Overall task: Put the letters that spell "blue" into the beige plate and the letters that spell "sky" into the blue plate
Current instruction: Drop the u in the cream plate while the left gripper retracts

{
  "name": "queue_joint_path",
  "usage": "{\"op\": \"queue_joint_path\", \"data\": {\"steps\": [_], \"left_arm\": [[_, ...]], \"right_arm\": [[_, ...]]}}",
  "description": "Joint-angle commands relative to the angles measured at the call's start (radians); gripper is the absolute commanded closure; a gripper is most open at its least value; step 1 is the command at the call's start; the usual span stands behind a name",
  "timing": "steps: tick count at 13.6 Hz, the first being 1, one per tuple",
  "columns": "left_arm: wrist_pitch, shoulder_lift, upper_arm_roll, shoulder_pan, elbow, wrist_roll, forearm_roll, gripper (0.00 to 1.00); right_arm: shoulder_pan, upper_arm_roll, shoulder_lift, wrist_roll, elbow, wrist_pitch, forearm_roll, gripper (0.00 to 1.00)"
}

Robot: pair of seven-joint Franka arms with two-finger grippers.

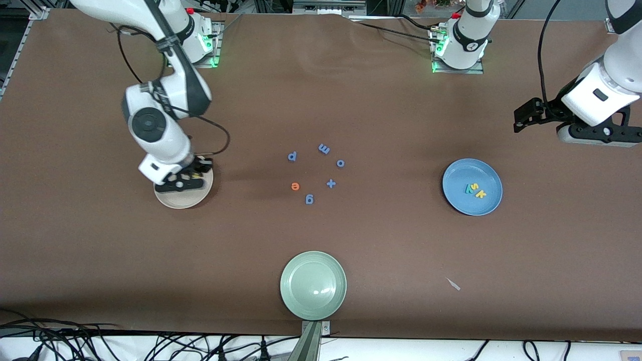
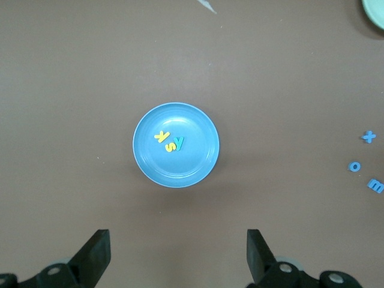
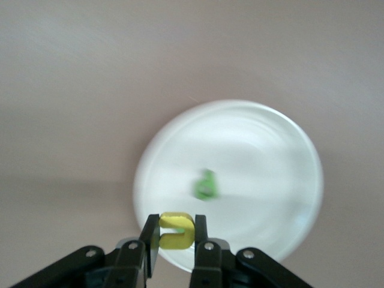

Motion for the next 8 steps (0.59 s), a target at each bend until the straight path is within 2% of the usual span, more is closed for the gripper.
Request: {"op": "queue_joint_path", "data": {"steps": [1,2,3,4,5,8], "left_arm": [[0.016,-0.011,0.007,-0.005,-0.011,0.015,-0.021,0.00],[0.016,-0.011,0.006,-0.008,-0.011,0.014,-0.016,0.00],[0.016,-0.011,0.007,-0.007,-0.009,0.009,-0.016,0.00],[0.016,-0.012,0.009,-0.004,-0.011,0.008,-0.016,0.00],[0.014,-0.011,0.007,-0.004,-0.009,0.007,-0.015,0.00],[-0.003,-0.009,0.007,-0.005,0.006,0.007,-0.015,0.00]], "right_arm": [[-0.001,-0.033,-0.071,-0.037,-0.181,0.137,-0.008,0.77],[-0.001,-0.036,-0.071,-0.037,-0.201,0.165,-0.005,0.75],[-0.001,-0.035,-0.071,-0.035,-0.204,0.170,-0.003,0.64],[0.000,-0.036,-0.071,-0.034,-0.201,0.172,0.000,0.34],[0.000,-0.035,-0.071,-0.026,-0.200,0.173,0.001,0.11],[0.028,-0.024,-0.059,0.038,-0.157,0.165,0.027,0.09]]}}
